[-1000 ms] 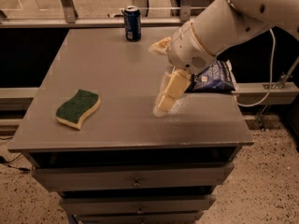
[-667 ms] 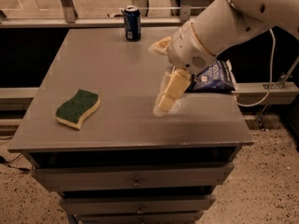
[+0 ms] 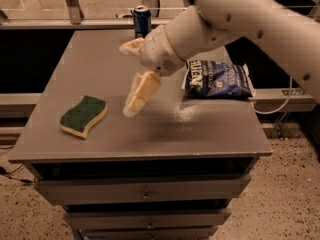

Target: Move sponge near blue chip bag

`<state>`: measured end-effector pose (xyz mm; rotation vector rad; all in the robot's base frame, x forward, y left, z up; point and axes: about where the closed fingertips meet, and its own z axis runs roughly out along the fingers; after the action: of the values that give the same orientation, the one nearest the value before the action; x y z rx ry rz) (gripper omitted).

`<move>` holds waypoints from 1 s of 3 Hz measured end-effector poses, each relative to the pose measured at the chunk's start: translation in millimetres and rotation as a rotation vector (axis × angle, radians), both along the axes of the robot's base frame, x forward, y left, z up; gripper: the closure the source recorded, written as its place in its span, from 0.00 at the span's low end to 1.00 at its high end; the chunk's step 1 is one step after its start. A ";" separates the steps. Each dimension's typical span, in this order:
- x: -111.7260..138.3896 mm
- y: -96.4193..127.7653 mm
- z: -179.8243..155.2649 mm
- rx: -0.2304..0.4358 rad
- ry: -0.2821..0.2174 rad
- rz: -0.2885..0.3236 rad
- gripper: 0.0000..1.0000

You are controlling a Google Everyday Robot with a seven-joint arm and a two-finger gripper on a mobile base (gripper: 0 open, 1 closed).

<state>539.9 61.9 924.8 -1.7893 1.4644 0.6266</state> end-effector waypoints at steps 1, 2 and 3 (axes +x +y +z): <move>12.6 48.9 -13.3 0.057 -0.009 0.100 0.00; 14.2 78.3 -31.5 0.077 -0.009 0.187 0.00; 13.2 90.6 -49.7 0.077 0.001 0.238 0.00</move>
Offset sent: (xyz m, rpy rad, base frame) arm 0.0154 0.1075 -0.0584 0.0945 -0.0068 0.2957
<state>553.1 152.5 875.1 -1.9180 1.2198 0.7916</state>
